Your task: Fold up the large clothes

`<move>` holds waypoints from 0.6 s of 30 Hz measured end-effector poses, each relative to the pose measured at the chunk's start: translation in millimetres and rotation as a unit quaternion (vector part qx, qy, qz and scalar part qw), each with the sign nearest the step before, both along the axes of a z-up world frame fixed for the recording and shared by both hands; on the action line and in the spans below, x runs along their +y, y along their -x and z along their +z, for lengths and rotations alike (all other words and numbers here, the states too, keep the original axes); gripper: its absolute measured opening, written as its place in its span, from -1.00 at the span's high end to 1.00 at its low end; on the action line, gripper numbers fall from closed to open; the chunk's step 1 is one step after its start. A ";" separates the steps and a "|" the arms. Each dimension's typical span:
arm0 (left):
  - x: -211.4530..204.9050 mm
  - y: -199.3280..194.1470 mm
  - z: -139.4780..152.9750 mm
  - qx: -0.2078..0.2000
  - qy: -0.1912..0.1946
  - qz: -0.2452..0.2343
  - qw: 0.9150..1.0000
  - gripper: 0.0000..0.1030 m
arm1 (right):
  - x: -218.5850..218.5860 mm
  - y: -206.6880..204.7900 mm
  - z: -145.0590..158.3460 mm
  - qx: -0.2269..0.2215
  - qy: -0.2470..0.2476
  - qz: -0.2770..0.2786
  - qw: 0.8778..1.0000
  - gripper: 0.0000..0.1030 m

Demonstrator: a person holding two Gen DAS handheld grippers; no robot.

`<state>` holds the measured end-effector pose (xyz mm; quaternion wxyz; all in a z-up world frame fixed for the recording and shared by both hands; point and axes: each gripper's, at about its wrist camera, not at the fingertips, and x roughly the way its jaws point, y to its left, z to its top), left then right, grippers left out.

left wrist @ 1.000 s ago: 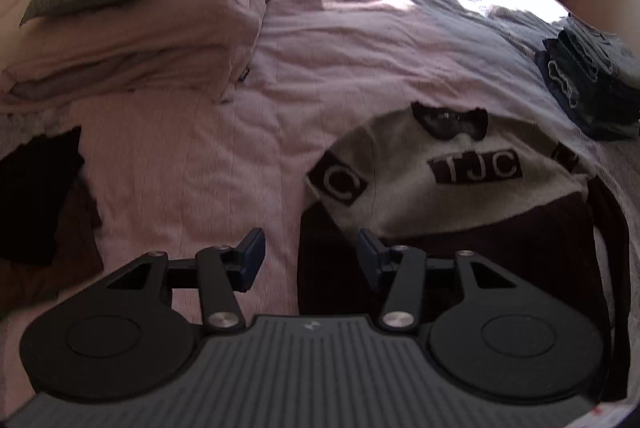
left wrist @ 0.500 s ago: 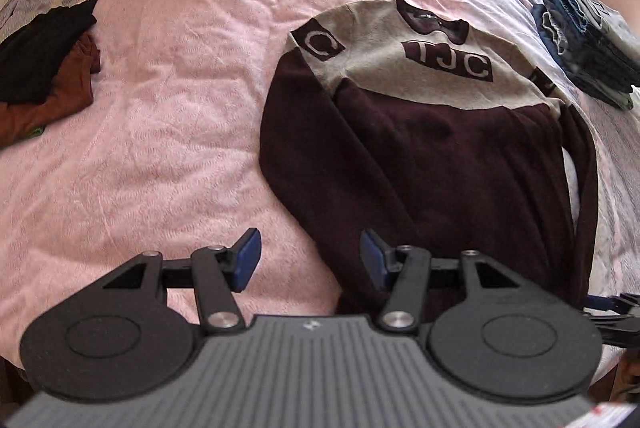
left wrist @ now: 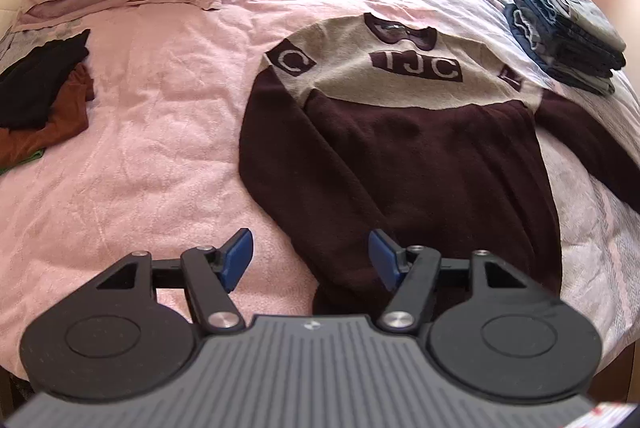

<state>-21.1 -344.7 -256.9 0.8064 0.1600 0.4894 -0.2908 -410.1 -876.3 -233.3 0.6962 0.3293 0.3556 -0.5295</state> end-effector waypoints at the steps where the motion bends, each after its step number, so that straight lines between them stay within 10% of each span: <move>1: -1.7 2.4 -4.4 0.003 0.003 -0.004 1.000 -0.19 | 2.1 5.9 1.6 -0.008 0.003 -0.003 1.000 -0.04; 13: -66.1 53.4 -103.0 0.022 -0.020 -0.108 0.994 -0.58 | 140.7 -42.1 -84.6 0.005 -0.179 0.105 0.978 -0.06; 16: -69.7 55.7 -128.3 -0.027 -0.086 -0.141 0.986 0.78 | 160.9 -54.1 -83.9 0.009 -0.175 0.116 0.978 -0.06; 18: -51.6 40.9 -116.0 -0.016 -0.058 -0.146 0.987 0.84 | 170.5 -60.6 -75.9 0.009 -0.162 0.113 0.980 -0.06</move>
